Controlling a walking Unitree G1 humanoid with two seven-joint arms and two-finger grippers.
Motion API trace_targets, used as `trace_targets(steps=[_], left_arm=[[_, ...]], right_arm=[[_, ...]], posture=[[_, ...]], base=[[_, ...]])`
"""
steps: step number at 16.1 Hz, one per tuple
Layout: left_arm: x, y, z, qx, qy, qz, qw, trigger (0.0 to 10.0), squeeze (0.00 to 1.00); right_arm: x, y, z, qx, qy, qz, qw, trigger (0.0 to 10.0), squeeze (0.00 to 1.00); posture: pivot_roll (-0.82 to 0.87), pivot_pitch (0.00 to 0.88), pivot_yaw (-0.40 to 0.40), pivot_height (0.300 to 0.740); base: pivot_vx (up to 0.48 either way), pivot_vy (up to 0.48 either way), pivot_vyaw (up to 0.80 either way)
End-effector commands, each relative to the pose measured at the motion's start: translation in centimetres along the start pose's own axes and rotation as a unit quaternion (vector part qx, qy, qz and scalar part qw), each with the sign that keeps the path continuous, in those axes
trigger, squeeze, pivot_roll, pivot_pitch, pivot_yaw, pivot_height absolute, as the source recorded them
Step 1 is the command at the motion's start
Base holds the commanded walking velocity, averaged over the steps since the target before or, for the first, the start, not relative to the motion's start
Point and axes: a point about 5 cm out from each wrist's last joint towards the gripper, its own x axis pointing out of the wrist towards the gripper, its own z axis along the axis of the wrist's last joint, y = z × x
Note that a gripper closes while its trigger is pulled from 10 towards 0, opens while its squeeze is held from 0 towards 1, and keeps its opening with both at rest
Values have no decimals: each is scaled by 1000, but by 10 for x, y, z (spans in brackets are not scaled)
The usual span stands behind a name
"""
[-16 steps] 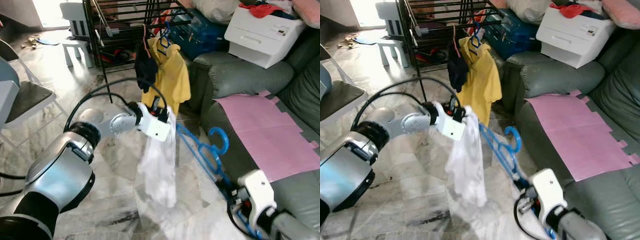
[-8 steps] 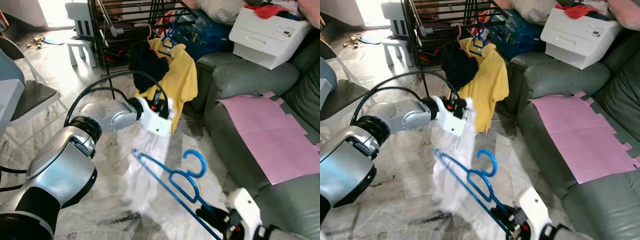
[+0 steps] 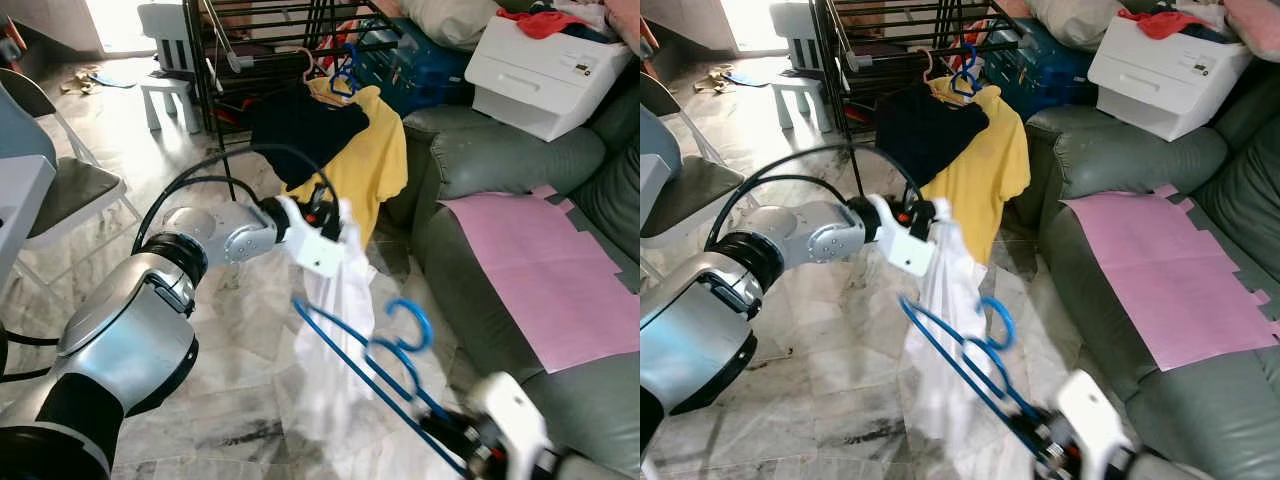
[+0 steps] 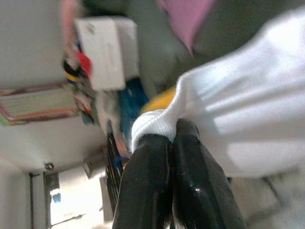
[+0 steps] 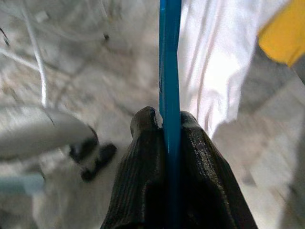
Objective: Hang hanger
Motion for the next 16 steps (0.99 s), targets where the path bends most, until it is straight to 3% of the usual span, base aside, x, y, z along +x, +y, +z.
trace_targets(steps=[1, 5, 8, 10, 13, 14, 16], left_arm=[[-1, -2, -7, 26, 30, -7, 999, 10000, 0], [-1, -8, -10, 52, 51, -15, 997, 10000, 0], [1, -16, 2, 51, 5, -16, 999, 10000, 0], [3, -17, 13, 86, -44, 15, 995, 10000, 0], [1, -24, 24, 121, -108, 2, 987, 10000, 0], [0, -25, 26, 116, -123, -6, 986, 10000, 0], [0, -27, 28, 132, -130, -14, 983, 10000, 0]], right_arm=[[-10, -3, -3, -13, 17, -7, 1000, 10000, 0], [-37, -15, -21, -24, 82, -32, 996, 10000, 0], [-53, -54, -12, -61, 66, -155, 984, 10000, 0], [-58, -70, 5, -99, 29, -205, 973, 10000, 0], [-59, -71, 16, -116, 0, -187, 975, 10000, 0], [-61, -71, 17, -120, -3, -178, 977, 10000, 0], [-65, -68, 20, -114, -12, -151, 982, 10000, 0]], posture=[[-62, 0, 10, 740], [-73, 0, 17, 740], [-74, 0, 18, 740], [-71, 0, 17, 740], [-68, 0, 19, 740], [-69, 0, 25, 740], [-69, 0, 29, 740]], base=[[0, 0, 0], [0, 0, 0], [0, 0, 0], [0, 0, 0], [0, 0, 0], [0, 0, 0], [0, 0, 0]])
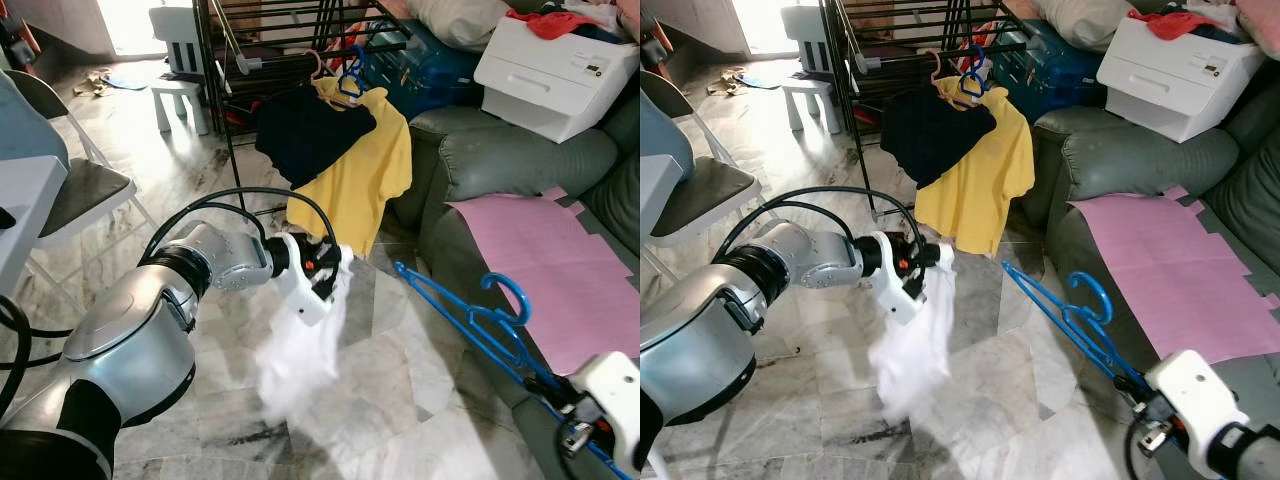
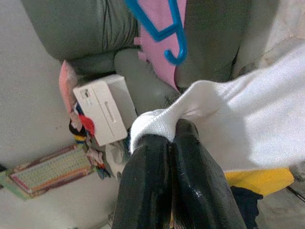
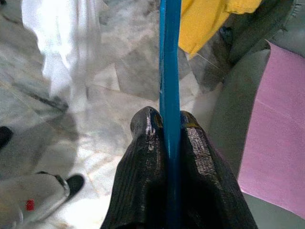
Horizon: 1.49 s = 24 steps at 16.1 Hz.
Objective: Hang hanger
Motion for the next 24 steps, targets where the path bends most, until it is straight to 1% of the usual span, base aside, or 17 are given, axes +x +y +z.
trace_targets(steps=[1, 3, 4, 5, 6, 7, 10, 11, 12, 14, 16, 18, 23, 24], left_arm=[[1, 6, 0, 13, -8, 8, 1000, 10000, 0], [1, 7, 0, 19, -10, 15, 1000, 10000, 0], [1, 7, 0, 19, -11, 15, 1000, 10000, 0], [1, 7, 1, 20, -18, 16, 1000, 10000, 0], [1, 7, 2, 20, -24, 15, 999, 10000, 0], [2, 7, 6, 15, -40, 17, 999, 10000, 0], [5, 6, 16, 10, -77, 19, 997, 10000, 0], [5, 3, 19, 14, -90, 14, 996, 10000, 0], [5, 3, 20, 14, -91, 13, 996, 10000, 0], [5, 0, 24, 17, -110, 10, 994, 10000, 0], [5, 0, 23, 24, -107, 11, 994, 10000, 0], [5, 2, 21, 28, -101, 14, 994, 10000, 0], [5, 8, 17, 38, -94, 25, 995, 10000, 0], [6, 9, 15, 42, -88, 26, 995, 10000, 0]], right_arm=[[-5, -3, 8, -13, -15, 9, 1000, 10000, 0], [-15, 1, 11, -5, -20, 56, 998, 10000, 0], [-18, 3, 12, -1, -21, 70, 997, 10000, 0], [-25, 6, 14, 3, -24, 100, 995, 10000, 0], [-27, 8, 15, 7, -26, 114, 993, 10000, 0], [-29, 8, 15, 4, -25, 128, 992, 10000, 0], [-27, -5, 13, -20, -15, 105, 994, 10000, 0], [-27, -13, 11, -42, -6, 89, 995, 10000, 0], [-28, -14, 11, -44, -4, 88, 995, 10000, 0], [-29, -21, 13, -50, -5, 88, 995, 10000, 0], [-29, -16, 15, -46, -5, 118, 992, 10000, 0], [-31, -12, 16, -41, -4, 132, 990, 10000, 0], [-35, -1, 12, -10, 0, 169, 986, 10000, 0], [-35, 5, 11, -1, 3, 184, 983, 10000, 0]], posture=[[-70, 0, 29, 740], [-73, 0, 27, 740], [-73, 0, 27, 740], [-72, 0, 27, 740], [-72, 0, 28, 740], [-72, 0, 30, 740], [-73, 0, 33, 740], [-73, 0, 33, 740], [-73, 0, 33, 740], [-71, 0, 34, 740], [-68, 0, 28, 740], [-65, 0, 26, 740], [-65, 0, 29, 740], [-64, 0, 30, 740]], base=[[0, 0, 0], [0, 0, 0], [0, 0, 0], [0, 0, 0], [0, 0, 0], [0, 0, 0], [0, 0, 0], [0, 0, 0], [0, 0, 0], [0, 0, 0], [0, 0, 0], [0, 0, 0], [0, 0, 0], [0, 0, 0]])
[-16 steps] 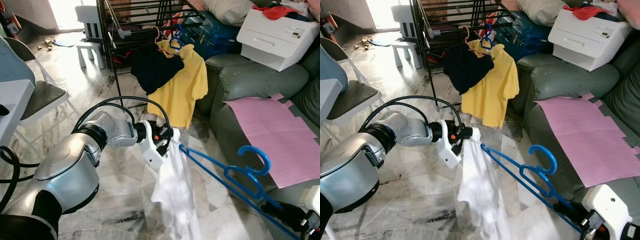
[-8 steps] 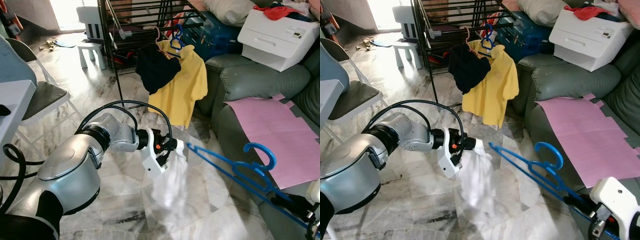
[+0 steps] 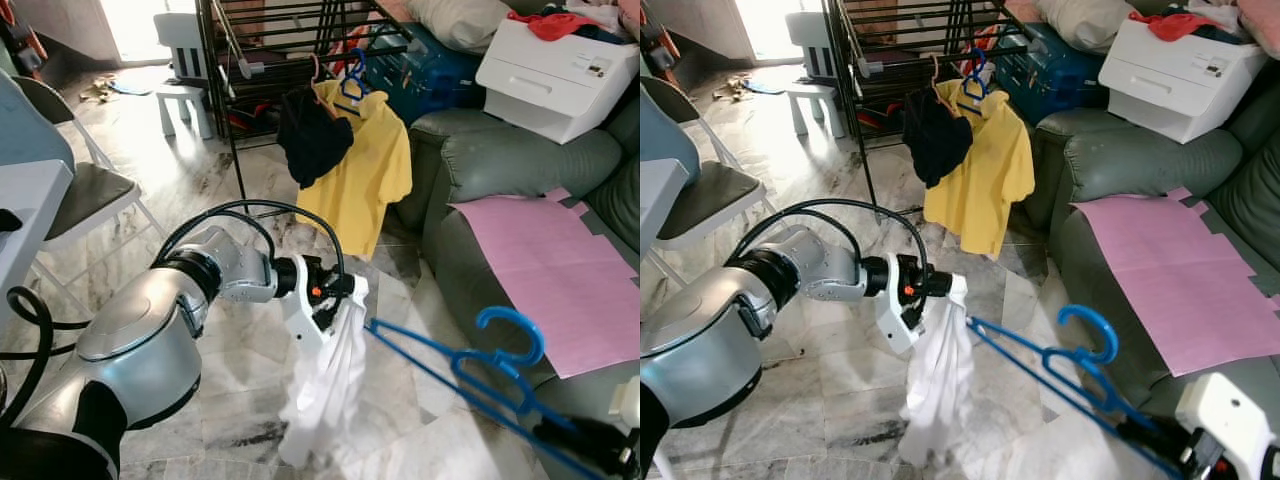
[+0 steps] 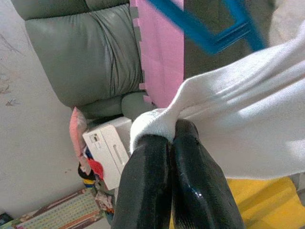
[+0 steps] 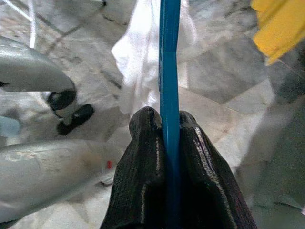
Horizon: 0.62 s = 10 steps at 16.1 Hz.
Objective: Hang hanger
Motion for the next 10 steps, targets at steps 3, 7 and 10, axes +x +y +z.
trace_targets(steps=[3, 7, 10], left_arm=[[-2, 17, -11, 22, 14, 23, 999, 10000, 0], [2, 32, -5, 7, -24, 70, 997, 10000, 0], [2, 37, -2, -4, -44, 87, 995, 10000, 0]], right_arm=[[0, 7, -1, 15, -6, 28, 999, 10000, 0], [12, 4, -13, 42, -11, 6, 999, 10000, 0], [18, 0, -20, 57, -14, -17, 998, 10000, 0]], posture=[[-65, 0, 34, 740], [-57, 0, 31, 740], [-51, 0, 30, 740]], base=[[0, 0, 0], [0, 0, 0], [0, 0, 0]])
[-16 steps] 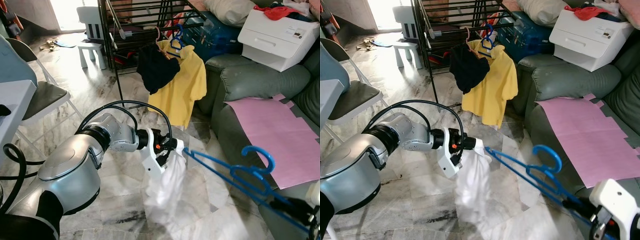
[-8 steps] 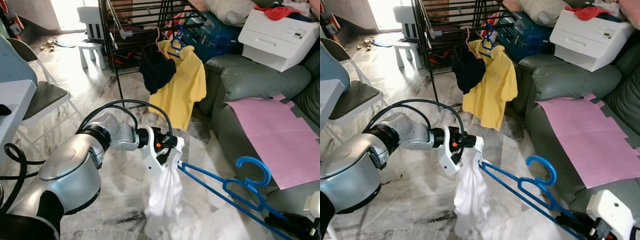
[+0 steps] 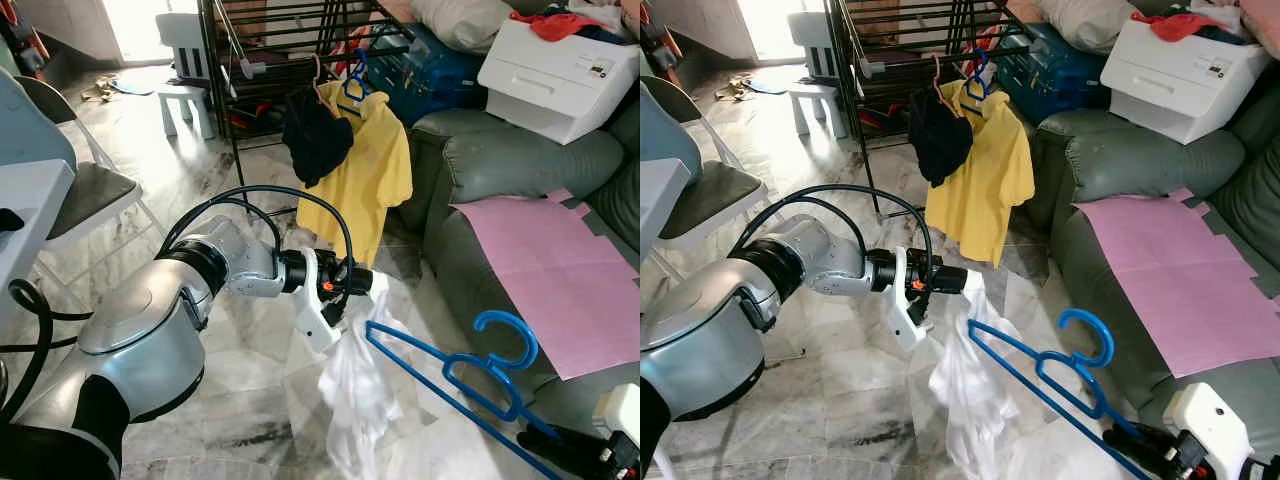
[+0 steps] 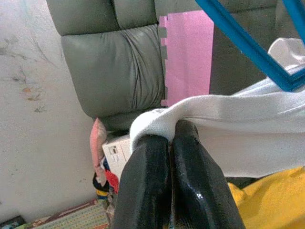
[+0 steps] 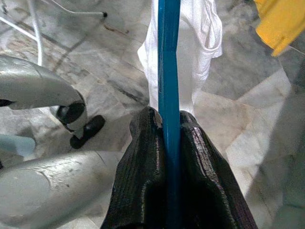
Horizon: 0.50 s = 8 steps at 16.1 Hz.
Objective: Hang hanger
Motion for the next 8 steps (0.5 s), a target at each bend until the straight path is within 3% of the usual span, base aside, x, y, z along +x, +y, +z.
trace_targets(steps=[1, 5, 8], left_arm=[[1, 19, -4, 11, -9, 39, 999, 10000, 0], [1, 30, 2, -9, -44, 84, 995, 10000, 0], [1, 32, 3, -11, -49, 92, 995, 10000, 0]], right_arm=[[4, -2, -4, 2, 1, -13, 1000, 10000, 0], [21, -21, -21, 52, -8, -110, 993, 10000, 0], [23, -23, -22, 66, -16, -122, 990, 10000, 0]], posture=[[-48, 0, 28, 740], [-44, 0, 25, 740], [-44, 0, 25, 740]], base=[[0, 0, 0], [0, 0, 0], [0, 0, 0]])
